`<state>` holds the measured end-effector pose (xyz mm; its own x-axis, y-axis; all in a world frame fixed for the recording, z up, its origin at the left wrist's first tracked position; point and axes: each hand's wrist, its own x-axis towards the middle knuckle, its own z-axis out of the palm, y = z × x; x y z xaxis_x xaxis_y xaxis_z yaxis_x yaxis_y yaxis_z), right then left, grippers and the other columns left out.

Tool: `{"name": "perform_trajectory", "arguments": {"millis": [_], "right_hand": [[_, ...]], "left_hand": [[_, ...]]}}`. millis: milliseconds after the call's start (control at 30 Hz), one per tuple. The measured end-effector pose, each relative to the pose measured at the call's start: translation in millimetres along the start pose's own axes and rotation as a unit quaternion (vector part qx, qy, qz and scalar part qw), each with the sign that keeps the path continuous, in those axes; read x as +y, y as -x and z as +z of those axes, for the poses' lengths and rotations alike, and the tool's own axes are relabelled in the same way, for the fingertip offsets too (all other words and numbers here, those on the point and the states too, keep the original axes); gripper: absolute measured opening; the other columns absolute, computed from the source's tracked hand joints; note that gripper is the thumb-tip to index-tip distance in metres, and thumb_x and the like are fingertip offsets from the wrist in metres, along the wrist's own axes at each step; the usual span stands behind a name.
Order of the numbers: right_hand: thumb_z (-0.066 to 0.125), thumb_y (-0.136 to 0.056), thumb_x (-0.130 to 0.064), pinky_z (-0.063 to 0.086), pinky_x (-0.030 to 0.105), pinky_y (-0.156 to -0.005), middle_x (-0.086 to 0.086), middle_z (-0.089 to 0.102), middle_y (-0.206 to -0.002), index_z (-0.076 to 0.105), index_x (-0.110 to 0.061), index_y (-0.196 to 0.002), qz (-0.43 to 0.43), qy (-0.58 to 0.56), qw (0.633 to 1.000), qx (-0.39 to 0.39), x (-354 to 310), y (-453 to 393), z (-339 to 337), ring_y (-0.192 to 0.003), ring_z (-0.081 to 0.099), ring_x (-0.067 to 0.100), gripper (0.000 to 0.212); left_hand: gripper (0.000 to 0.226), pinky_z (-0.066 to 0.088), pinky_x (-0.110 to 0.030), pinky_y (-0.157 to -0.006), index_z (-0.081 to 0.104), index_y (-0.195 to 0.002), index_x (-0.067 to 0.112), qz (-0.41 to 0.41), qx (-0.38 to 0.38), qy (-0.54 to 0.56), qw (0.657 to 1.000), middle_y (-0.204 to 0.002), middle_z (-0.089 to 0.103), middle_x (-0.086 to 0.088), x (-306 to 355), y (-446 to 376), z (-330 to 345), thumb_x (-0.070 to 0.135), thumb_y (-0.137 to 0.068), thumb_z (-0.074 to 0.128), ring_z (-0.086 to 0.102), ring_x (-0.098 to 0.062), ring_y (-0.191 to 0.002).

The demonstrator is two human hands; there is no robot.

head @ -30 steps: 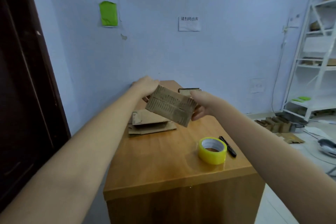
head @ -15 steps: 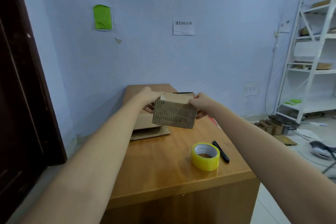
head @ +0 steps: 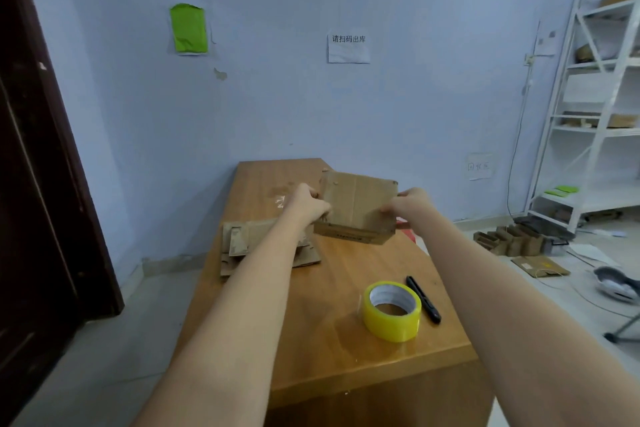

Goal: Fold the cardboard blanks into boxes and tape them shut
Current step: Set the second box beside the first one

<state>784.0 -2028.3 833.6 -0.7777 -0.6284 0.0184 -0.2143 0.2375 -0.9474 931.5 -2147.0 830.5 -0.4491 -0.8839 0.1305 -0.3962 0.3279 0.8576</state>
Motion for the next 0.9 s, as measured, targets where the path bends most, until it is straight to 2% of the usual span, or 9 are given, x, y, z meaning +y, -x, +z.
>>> {"name": "perform_trajectory", "arguments": {"millis": [67, 167, 233, 333, 433, 567, 700, 767, 900], "right_hand": [[0.055, -0.083, 0.004, 0.055, 0.046, -0.084, 0.012, 0.058, -0.091, 0.058, -0.005, -0.096, -0.039, -0.002, 0.999, 0.012, -9, -11, -8, -0.087, 0.059, 0.029, 0.016], [0.058, -0.082, 0.0, 0.052, 0.04, -0.087, 0.007, 0.056, -0.098, 0.052, -0.009, -0.119, -0.077, -0.039, 0.995, 0.04, -13, -25, -10, -0.094, 0.057, 0.026, 0.039], [0.06, -0.081, -0.001, 0.051, 0.037, -0.079, 0.006, 0.055, -0.097, 0.048, -0.011, -0.125, -0.088, -0.017, 0.995, 0.044, -1, -34, -4, -0.09, 0.057, 0.024, 0.047], [0.063, -0.08, -0.002, 0.045, 0.03, -0.062, 0.004, 0.054, -0.091, 0.042, -0.014, -0.125, -0.071, 0.005, 0.997, 0.027, 36, -47, 10, -0.079, 0.055, 0.02, 0.051], [0.07, -0.079, -0.004, 0.046, 0.029, -0.067, 0.004, 0.054, -0.104, 0.038, -0.015, -0.126, -0.048, -0.021, 0.999, 0.01, 75, -62, 22, -0.091, 0.054, 0.022, 0.058], [0.071, -0.08, -0.008, 0.054, 0.037, -0.077, 0.0, 0.048, -0.103, 0.036, -0.017, -0.124, -0.044, -0.018, 0.999, 0.01, 101, -91, 33, -0.095, 0.051, 0.021, 0.056], [0.071, -0.083, -0.011, 0.045, 0.026, -0.077, -0.004, 0.043, -0.108, 0.034, -0.018, -0.128, -0.057, -0.028, 0.998, 0.016, 114, -122, 44, -0.099, 0.045, 0.014, 0.058], [0.071, -0.083, -0.012, 0.044, 0.022, -0.076, -0.005, 0.044, -0.108, 0.035, -0.018, -0.126, -0.067, -0.038, 0.997, 0.018, 122, -136, 49, -0.1, 0.045, 0.013, 0.057], [0.072, -0.083, -0.016, 0.049, 0.023, -0.077, -0.004, 0.048, -0.111, 0.035, -0.018, -0.126, -0.063, -0.019, 0.998, -0.003, 137, -164, 62, -0.098, 0.051, 0.013, 0.056]], "left_hand": [[0.033, 0.055, -0.042, -0.084, 0.046, -0.09, 0.013, 0.001, 0.001, 0.03, 1.0, -0.089, 0.056, -0.007, 10, -13, 4, -0.002, -0.069, 0.066, 0.059, -0.026, -0.086], [0.044, 0.054, -0.044, -0.085, 0.041, -0.101, 0.011, -0.01, 0.0, 0.034, 0.999, -0.099, 0.054, -0.01, 11, -24, 21, 0.001, -0.068, 0.069, 0.058, -0.028, -0.094], [0.042, 0.054, -0.041, -0.082, 0.041, -0.101, 0.012, -0.013, 0.011, 0.015, 1.0, -0.098, 0.054, -0.007, -3, -29, 39, 0.003, -0.071, 0.069, 0.056, -0.025, -0.092], [0.045, 0.05, -0.035, -0.077, 0.043, -0.109, 0.013, -0.017, 0.031, 0.016, 0.999, -0.111, 0.057, -0.007, -37, -30, 71, 0.006, -0.073, 0.069, 0.055, -0.024, -0.094], [0.046, 0.05, -0.035, -0.08, 0.044, -0.114, 0.012, -0.017, 0.043, 0.011, 0.999, -0.118, 0.057, -0.007, -69, -34, 104, 0.008, -0.076, 0.07, 0.056, -0.026, -0.104], [0.05, 0.051, -0.042, -0.087, 0.041, -0.113, 0.016, -0.002, 0.057, -0.007, 0.998, -0.118, 0.054, -0.006, -92, -49, 132, 0.014, -0.075, 0.074, 0.055, -0.026, -0.109], [0.051, 0.05, -0.037, -0.082, 0.041, -0.11, 0.018, 0.003, 0.064, -0.026, 0.998, -0.113, 0.053, -0.003, -101, -73, 145, 0.02, -0.074, 0.076, 0.054, -0.024, -0.105], [0.054, 0.049, -0.037, -0.086, 0.041, -0.116, 0.017, 0.001, 0.062, -0.032, 0.998, -0.117, 0.051, -0.003, -105, -88, 151, 0.022, -0.075, 0.076, 0.053, -0.024, -0.107], [0.056, 0.05, -0.041, -0.09, 0.043, -0.123, 0.018, -0.016, 0.078, -0.028, 0.996, -0.122, 0.048, -0.004, -113, -116, 160, 0.028, -0.077, 0.075, 0.056, -0.024, -0.108]]}}
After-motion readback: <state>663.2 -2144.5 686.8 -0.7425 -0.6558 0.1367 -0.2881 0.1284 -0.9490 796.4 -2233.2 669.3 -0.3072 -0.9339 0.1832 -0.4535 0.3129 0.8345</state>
